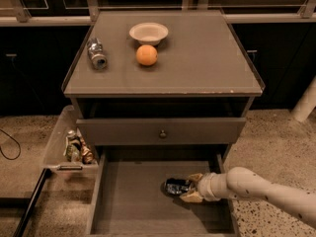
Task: Place pepsi can into middle drawer
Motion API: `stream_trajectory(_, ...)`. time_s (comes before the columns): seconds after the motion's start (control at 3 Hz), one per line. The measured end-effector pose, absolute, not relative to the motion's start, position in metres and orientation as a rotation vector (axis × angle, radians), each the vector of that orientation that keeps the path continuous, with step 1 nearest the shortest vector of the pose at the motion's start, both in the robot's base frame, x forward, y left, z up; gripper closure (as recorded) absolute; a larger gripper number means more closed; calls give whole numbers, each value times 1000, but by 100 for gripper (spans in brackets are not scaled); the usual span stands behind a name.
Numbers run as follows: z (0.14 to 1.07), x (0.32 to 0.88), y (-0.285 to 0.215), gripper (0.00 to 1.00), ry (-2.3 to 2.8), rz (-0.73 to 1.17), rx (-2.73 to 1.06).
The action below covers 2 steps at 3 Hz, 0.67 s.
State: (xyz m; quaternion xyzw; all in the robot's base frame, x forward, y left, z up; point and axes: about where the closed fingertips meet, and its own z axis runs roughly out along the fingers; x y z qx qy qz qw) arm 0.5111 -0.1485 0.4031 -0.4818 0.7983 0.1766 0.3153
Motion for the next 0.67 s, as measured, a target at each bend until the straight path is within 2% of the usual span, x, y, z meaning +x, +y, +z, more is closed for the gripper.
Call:
stream_trajectory(0.33, 403, 511, -148, 0, 2103, 466, -1270)
stream_trajectory(0.67, 404, 510, -148, 0, 2099, 471, -1279)
